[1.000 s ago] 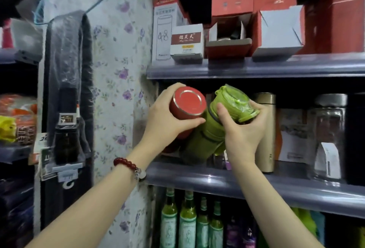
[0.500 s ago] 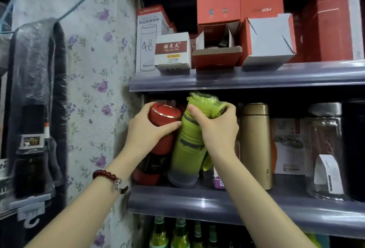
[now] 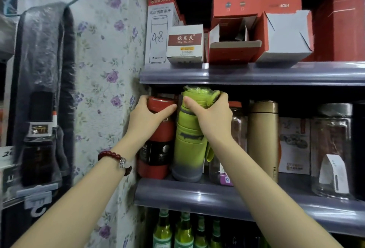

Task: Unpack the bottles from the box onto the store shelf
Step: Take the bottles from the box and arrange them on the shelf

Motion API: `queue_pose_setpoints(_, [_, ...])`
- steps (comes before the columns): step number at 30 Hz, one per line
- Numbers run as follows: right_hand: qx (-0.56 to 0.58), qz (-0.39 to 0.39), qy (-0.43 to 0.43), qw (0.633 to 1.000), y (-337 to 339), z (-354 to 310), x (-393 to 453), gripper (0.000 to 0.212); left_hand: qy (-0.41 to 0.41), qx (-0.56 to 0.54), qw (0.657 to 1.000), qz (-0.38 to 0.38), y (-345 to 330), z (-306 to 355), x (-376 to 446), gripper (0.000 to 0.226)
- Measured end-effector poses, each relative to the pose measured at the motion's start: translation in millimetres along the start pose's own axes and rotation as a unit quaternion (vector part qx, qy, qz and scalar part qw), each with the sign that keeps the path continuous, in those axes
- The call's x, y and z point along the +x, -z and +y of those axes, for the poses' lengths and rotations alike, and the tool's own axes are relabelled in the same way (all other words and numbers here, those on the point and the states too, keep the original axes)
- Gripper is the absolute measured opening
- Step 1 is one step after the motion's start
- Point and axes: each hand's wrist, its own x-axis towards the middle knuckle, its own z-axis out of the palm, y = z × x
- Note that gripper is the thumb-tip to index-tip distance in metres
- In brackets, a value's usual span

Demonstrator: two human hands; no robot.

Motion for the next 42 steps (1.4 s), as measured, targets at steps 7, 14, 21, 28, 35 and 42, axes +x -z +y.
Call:
queue_pose_setpoints(7, [-0.049, -0.04, -0.006, 0.998, -25, 14, 11, 0.079, 0.021, -0.019, 1.0, 0.006, -5, -10, 6, 0.061])
queue_pose_setpoints(14, [-0.107, -0.034, 0.027, 0.993, -36, 28, 1, 0.091, 0.04, 0.003, 0.999, -0.032, -12, -19, 7, 0.055])
queue_pose_setpoints(21, [-0.176, -0.047, 0.092, 0.979, -34, 48, -33, 0.088, -0.02, 0.068, 0.997, -0.028, -13, -24, 1, 0.055])
queue_pose_setpoints(28, [-0.183, -0.068, 0.113, 0.974, -19, 63, -57, 0.079, -0.14, 0.121, 0.983, 0.019, -13, -44, -47, 0.061])
queue_pose_setpoints(35, [-0.158, -0.077, 0.048, 0.983, -11, 72, -90, 0.082, -0.003, 0.167, 0.986, -0.001, -6, -52, -97, 0.096])
queue_pose_setpoints(42, [-0.141, -0.094, -0.071, 0.983, -22, 65, -78, 0.086, 0.039, 0.255, 0.966, -0.003, -14, -45, -84, 0.098])
